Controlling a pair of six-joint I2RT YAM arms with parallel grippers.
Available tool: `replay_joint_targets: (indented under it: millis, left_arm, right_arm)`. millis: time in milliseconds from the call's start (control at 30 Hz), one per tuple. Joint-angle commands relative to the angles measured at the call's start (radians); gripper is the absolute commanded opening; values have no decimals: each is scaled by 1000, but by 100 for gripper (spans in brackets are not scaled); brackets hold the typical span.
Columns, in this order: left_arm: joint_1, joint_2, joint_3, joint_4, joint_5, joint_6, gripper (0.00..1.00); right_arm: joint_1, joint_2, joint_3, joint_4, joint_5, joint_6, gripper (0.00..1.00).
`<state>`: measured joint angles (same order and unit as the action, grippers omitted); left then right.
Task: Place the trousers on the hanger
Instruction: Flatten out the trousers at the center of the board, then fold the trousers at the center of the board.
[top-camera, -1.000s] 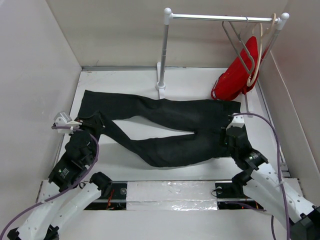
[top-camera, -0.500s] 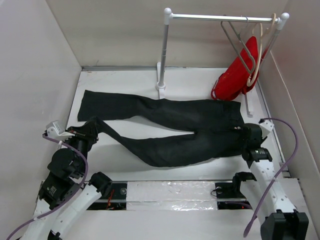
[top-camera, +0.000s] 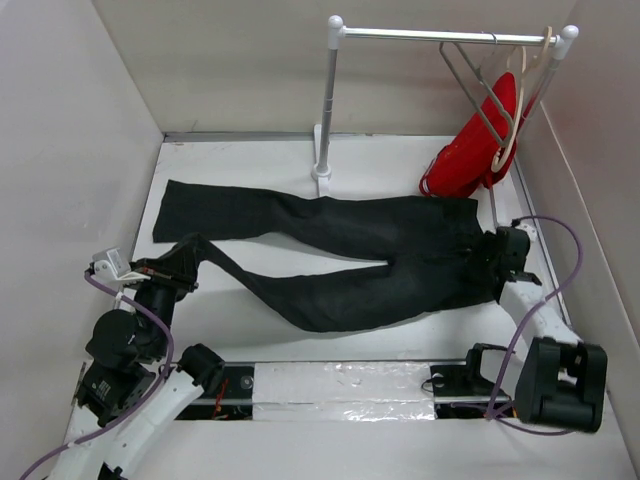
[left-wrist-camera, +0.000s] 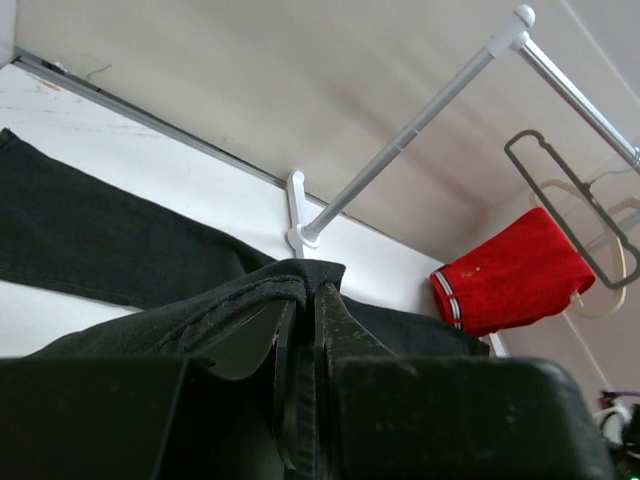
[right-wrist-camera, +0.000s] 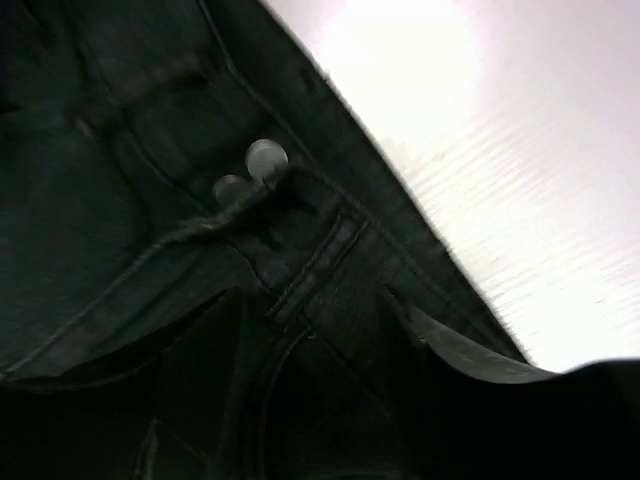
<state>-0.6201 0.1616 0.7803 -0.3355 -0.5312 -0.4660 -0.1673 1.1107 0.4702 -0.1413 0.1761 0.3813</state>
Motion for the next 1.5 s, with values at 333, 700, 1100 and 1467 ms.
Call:
replay_joint_targets:
  millis: [333,700,1100,1467]
  left_arm:
    - [-9,-86,-24,89,7,40,0]
    - [-29,-116,-27,76,-21,41,0]
    - [-29,-93,-21,79,-49,49,0]
    - [-38,-82,43,53,-174,55,0]
  right_arm:
    - [-64,-546,-166,-313,72,180,33]
    - [-64,-355,-175,-224,-38,248,47]
    - [-64,-293,-217,-116,-13,274,15]
    - [-73,-692,172,-613,265,48,0]
